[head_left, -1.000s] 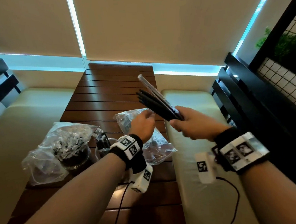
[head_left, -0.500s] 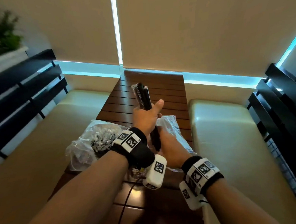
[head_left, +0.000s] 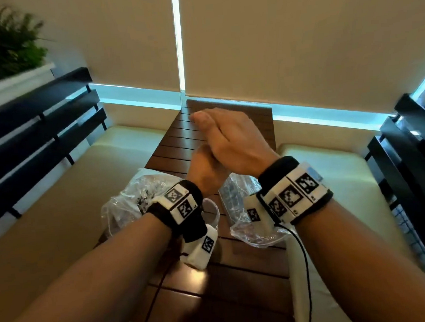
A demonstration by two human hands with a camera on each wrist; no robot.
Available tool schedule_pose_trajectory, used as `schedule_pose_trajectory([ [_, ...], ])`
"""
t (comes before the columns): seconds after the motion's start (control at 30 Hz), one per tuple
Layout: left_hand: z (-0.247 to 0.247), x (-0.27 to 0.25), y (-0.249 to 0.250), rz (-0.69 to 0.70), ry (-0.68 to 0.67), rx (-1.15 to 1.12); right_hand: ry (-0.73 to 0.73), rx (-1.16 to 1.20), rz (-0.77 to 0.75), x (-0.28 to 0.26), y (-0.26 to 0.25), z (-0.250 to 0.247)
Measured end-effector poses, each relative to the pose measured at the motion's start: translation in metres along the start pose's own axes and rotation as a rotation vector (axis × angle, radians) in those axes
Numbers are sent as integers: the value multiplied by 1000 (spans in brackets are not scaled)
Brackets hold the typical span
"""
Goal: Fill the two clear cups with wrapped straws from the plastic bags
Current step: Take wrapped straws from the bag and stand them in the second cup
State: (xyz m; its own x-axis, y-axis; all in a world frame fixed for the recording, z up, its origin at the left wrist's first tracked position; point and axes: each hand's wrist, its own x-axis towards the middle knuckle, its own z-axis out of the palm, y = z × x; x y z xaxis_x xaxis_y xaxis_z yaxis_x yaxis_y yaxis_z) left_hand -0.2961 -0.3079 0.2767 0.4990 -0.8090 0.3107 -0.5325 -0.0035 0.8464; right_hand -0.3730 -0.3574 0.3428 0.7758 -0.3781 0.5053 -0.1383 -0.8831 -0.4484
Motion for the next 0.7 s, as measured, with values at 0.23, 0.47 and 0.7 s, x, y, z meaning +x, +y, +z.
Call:
schedule_pose_trajectory([
  [0.23,-39,4,-32,-55,69,-341,144,434,347,-51,56,47],
  [0.47,-23,10,-52,-116,93,-509,-221,301,515,-97,88,121],
  [0.7,1,-5,-93,-264,-15,-489,-202,238,558,-104,91,152],
])
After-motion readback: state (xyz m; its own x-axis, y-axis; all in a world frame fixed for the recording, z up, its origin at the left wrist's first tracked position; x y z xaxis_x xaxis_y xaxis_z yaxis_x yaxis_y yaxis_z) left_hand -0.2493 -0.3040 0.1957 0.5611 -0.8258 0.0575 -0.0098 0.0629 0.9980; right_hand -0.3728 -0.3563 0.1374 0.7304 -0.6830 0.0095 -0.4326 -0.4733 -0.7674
